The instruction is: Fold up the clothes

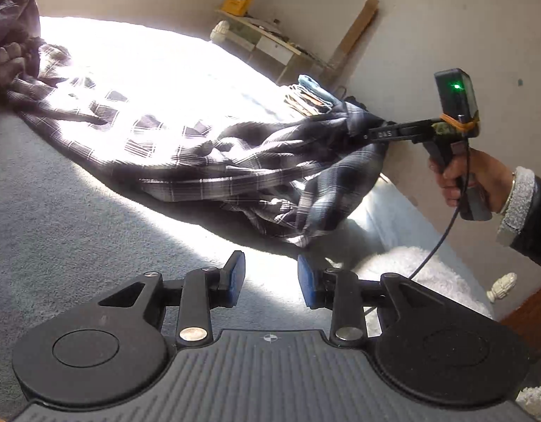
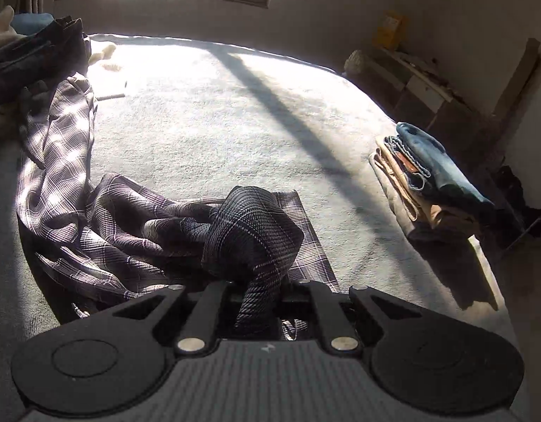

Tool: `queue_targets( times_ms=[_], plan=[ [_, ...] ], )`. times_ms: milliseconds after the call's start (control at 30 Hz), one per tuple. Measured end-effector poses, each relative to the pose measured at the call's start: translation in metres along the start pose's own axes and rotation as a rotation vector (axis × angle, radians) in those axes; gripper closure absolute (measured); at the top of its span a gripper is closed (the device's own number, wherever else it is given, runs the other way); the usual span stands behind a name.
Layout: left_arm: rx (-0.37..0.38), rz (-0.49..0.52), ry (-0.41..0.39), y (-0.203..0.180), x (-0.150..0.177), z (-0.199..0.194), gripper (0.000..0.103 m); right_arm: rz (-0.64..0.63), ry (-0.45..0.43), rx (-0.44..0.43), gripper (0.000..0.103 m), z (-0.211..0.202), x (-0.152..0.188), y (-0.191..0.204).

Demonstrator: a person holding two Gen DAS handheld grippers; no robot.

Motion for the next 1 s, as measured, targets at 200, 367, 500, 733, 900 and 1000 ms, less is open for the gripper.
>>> queue_targets(
  times_ms=[200, 367, 500, 733, 900, 1000],
  plan=[
    [-0.143, -0.075, -0.004, 0.035, -0.015, 0.011, 0.071, 0.098, 0.247, 0.05, 0.068, 0.058, 0.045, -0.062],
    [-0.295, -0.166, -0.021, 0.082, -0.036, 0.018, 0.062, 0.309, 0.291, -0.069, 0.036, 0.069, 0.06, -0.07],
    [-0.342, -0.257, -0.086, 0.115, -0.06, 0.02, 0.045, 0.408, 0.133, -0.295, 0.028, 0.051, 0.018, -0.046],
    [-0.403, -0.299, -0.097, 0.149, -0.089, 0.042, 0.041, 0.33, 0.053, -0.652, 0.005, 0.073, -0.069, 0.079],
    [-0.415, -0.292, -0.139, 0.162, -0.093, 0.049, 0.082, 0.278, 0.113, -0.758, 0.006, 0.122, -0.098, 0.191],
    [-0.412, -0.246, -0.164, 0.157, -0.09, 0.049, 0.095, 0.314, 0.153, -0.813, 0.008, 0.146, -0.109, 0.231]
  ],
)
Point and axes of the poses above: each gripper's, at about its wrist camera, not at the fingertips, and z roughly the way its jaws point, y to its left, x to its underside, the point moved 7 cm from there along z, roughly the way its jaws point, and after that the axes turned 5 degrees about x, right-handed, at the moved point
